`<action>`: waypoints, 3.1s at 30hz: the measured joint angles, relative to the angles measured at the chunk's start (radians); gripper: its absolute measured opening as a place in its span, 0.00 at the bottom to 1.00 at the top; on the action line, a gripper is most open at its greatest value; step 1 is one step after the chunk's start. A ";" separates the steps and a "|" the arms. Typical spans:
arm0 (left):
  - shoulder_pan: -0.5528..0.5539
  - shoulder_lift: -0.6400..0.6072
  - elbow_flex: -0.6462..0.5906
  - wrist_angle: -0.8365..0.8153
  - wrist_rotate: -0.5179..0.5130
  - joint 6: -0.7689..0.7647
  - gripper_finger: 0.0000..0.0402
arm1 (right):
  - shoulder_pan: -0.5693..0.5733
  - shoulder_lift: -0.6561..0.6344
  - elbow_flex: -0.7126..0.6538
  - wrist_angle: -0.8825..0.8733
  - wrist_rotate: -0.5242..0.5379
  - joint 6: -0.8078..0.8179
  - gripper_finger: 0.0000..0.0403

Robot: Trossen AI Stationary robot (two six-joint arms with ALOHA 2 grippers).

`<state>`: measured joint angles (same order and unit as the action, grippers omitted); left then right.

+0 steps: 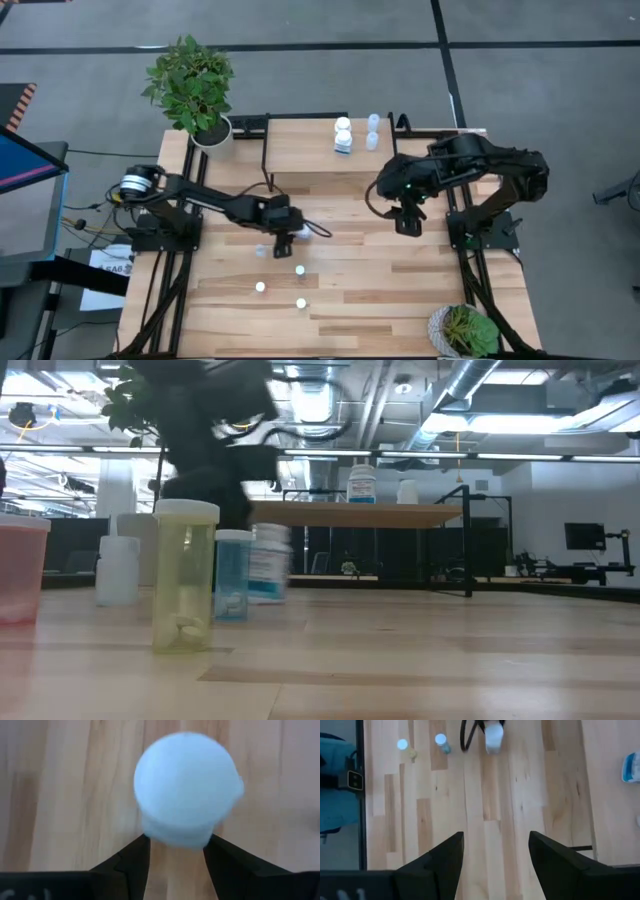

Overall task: Pick and place medicine bottles onto shelf by color
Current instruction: Align the white and blue bottle with the other white and blue bottles on the shelf

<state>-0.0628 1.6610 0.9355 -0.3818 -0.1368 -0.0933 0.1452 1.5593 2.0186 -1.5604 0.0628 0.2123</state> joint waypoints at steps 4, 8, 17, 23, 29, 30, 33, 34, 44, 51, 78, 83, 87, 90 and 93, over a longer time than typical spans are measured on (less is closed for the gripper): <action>0.004 0.099 0.129 0.003 0.001 0.069 0.41 | 0.001 0.009 0.002 0.001 0.000 0.000 0.61; 0.009 0.187 0.237 0.009 0.025 0.123 0.40 | 0.001 0.019 0.000 0.002 0.000 0.000 0.61; 0.011 0.211 0.317 -0.202 0.036 0.177 0.40 | 0.041 0.025 0.000 -0.011 0.000 0.057 0.61; 0.011 0.086 0.317 -0.430 0.016 0.165 0.40 | 0.120 0.019 -0.018 -0.003 0.142 0.195 0.61; 0.011 -0.075 0.303 -0.609 0.020 0.171 0.40 | 0.197 0.028 -0.233 0.000 0.309 0.422 0.61; 0.011 -0.113 0.289 -0.616 0.025 0.171 0.40 | 0.210 0.026 -0.280 0.018 0.314 0.463 0.61; 0.007 -0.227 0.220 -0.613 0.048 0.157 0.40 | 0.251 0.027 -0.421 0.158 0.336 0.544 0.61; 0.006 -0.264 0.193 -0.612 0.050 0.144 0.40 | 0.261 0.027 -0.470 0.244 0.341 0.551 0.61; 0.006 -0.601 -0.099 -0.471 0.045 0.003 0.40 | 0.246 0.090 -0.822 1.081 0.369 0.538 0.61; 0.006 -0.698 -0.207 -0.437 0.018 -0.066 0.40 | 0.212 0.308 -0.835 1.370 0.316 0.497 0.61; 0.006 -0.697 -0.210 -0.376 -0.008 -0.058 0.40 | 0.120 0.370 -0.786 0.969 0.340 0.608 0.61; 0.006 -0.697 -0.210 -0.367 -0.009 -0.058 0.40 | 0.120 0.370 -0.786 0.923 0.391 0.615 0.61; 0.006 -0.697 -0.210 -0.364 -0.009 -0.059 0.40 | 0.113 0.370 -0.786 0.922 0.429 0.647 0.61; 0.006 -0.697 -0.210 -0.364 -0.009 -0.074 0.40 | 0.100 0.370 -0.786 0.917 0.439 0.673 0.61; 0.006 -0.697 -0.210 -0.365 -0.009 -0.078 0.40 | 0.085 0.370 -0.786 0.907 0.455 0.698 0.61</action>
<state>-0.0570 0.9642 0.7258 -0.7464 -0.1461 -0.1713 0.2302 1.9289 1.2327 -0.6533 0.5179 0.9103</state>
